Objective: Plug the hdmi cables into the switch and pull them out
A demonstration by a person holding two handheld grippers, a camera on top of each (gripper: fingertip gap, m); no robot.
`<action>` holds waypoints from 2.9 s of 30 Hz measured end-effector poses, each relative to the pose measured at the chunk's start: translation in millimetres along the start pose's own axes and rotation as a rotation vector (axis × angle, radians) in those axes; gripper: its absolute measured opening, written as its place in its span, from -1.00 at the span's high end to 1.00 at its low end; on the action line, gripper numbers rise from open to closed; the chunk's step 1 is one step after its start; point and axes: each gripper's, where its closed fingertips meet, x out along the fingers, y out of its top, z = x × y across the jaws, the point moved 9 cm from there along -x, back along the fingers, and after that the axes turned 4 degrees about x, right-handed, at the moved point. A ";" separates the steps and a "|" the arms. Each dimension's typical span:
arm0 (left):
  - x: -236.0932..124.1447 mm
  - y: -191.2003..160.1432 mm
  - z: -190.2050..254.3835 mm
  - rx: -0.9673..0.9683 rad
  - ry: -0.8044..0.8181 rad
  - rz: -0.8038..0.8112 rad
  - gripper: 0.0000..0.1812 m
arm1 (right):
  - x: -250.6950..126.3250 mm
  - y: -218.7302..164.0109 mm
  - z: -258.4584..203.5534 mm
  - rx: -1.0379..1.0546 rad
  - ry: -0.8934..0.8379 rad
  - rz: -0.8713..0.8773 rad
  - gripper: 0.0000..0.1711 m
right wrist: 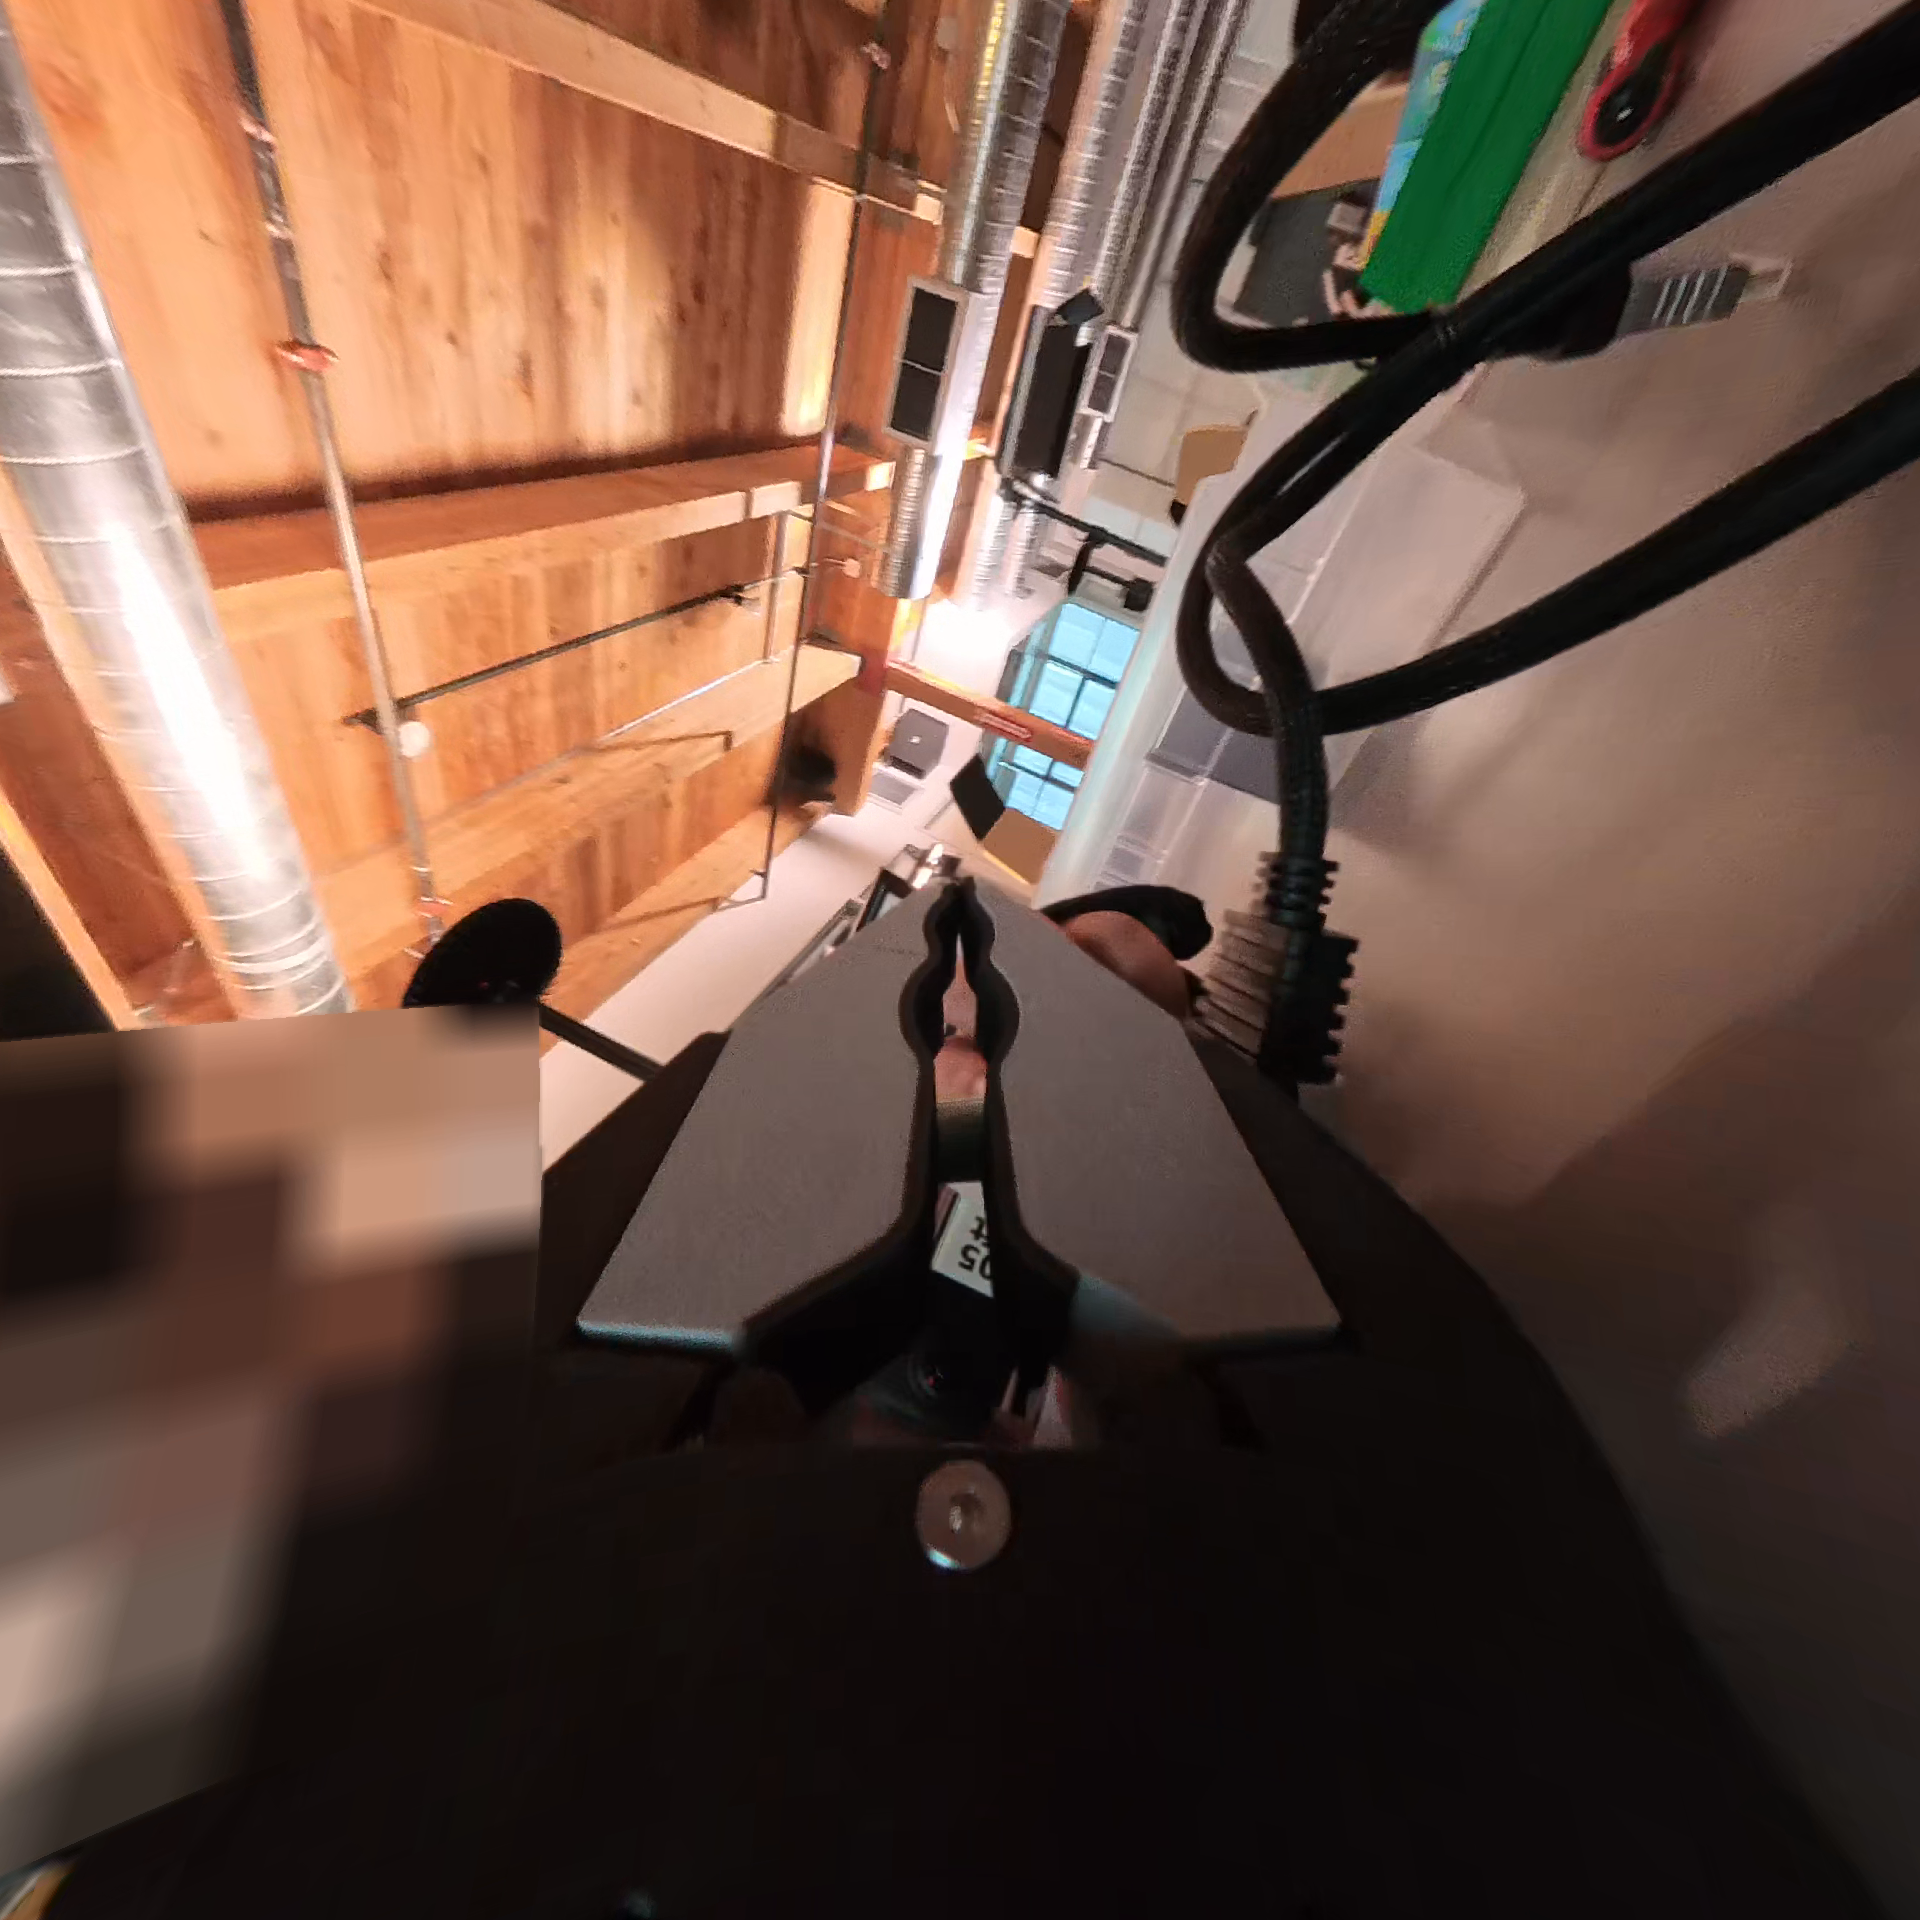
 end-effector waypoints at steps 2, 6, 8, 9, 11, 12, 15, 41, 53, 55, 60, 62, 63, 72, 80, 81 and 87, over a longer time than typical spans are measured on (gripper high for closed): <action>1.1 -1.4 0.2 0.002 -0.021 -0.018 0.74 | -0.6 1.0 -1.3 -0.017 0.002 -0.003 1.00; 0.6 -6.8 -5.2 -0.011 -0.049 -0.069 0.75 | -0.8 3.4 -11.8 -0.204 -0.122 -0.037 1.00; -2.7 -11.1 -11.9 -0.112 -0.065 -0.052 0.74 | 1.2 2.4 -21.8 -0.324 -0.188 -0.079 1.00; -4.6 -14.6 -16.3 -0.168 -0.061 -0.042 0.74 | 2.8 1.1 -28.4 -0.389 -0.206 -0.101 1.00; -9.4 -24.3 -25.6 -0.307 -0.057 -0.018 0.73 | 5.6 -0.6 -43.0 -0.503 -0.228 -0.115 0.71; -12.6 -29.9 -30.9 -0.391 -0.057 0.002 0.73 | 6.4 -1.2 -50.4 -0.557 -0.236 -0.110 0.61; -25.5 -46.9 -47.4 -0.633 -0.060 0.086 0.73 | 4.5 -3.2 -73.5 -0.698 -0.220 -0.084 0.53; -36.9 -55.9 -72.6 -1.318 -0.296 0.480 0.66 | 42.9 -41.0 -60.1 -0.833 -0.385 -0.332 0.70; -28.6 -60.6 -68.9 -1.451 -0.462 0.435 0.65 | 38.0 -39.3 -61.3 -0.900 -0.576 -0.357 0.50; -28.3 -59.0 -68.7 -1.449 -0.463 0.446 0.65 | 35.4 -39.9 -63.7 -0.920 -0.581 -0.365 0.48; -32.4 -69.3 -71.6 -1.455 -0.406 0.422 0.68 | 18.3 -37.7 -79.0 -0.964 -0.536 -0.338 0.53; -34.6 -74.6 -73.6 -1.498 -0.416 0.443 0.71 | 13.8 -36.4 -90.5 -1.005 -0.457 -0.274 0.49; -35.1 -75.5 -74.0 -1.509 -0.434 0.448 0.72 | 14.7 -37.9 -95.5 -1.025 -0.412 -0.253 0.47; -38.9 -76.1 -80.2 -1.727 -0.622 0.644 0.72 | 45.4 -50.5 -87.5 -1.051 -0.376 -0.292 0.78; -30.1 -82.2 -74.3 -1.675 -0.460 0.519 0.63 | 32.6 -28.5 -76.5 -0.792 -0.245 -0.061 0.78; -29.8 -81.1 -73.9 -1.666 -0.460 0.518 0.63 | 31.3 -27.9 -76.7 -0.784 -0.235 -0.050 0.78; -30.8 -80.7 -73.7 -1.623 -0.471 0.522 0.73 | 30.8 -26.5 -74.4 -0.768 -0.206 -0.011 0.78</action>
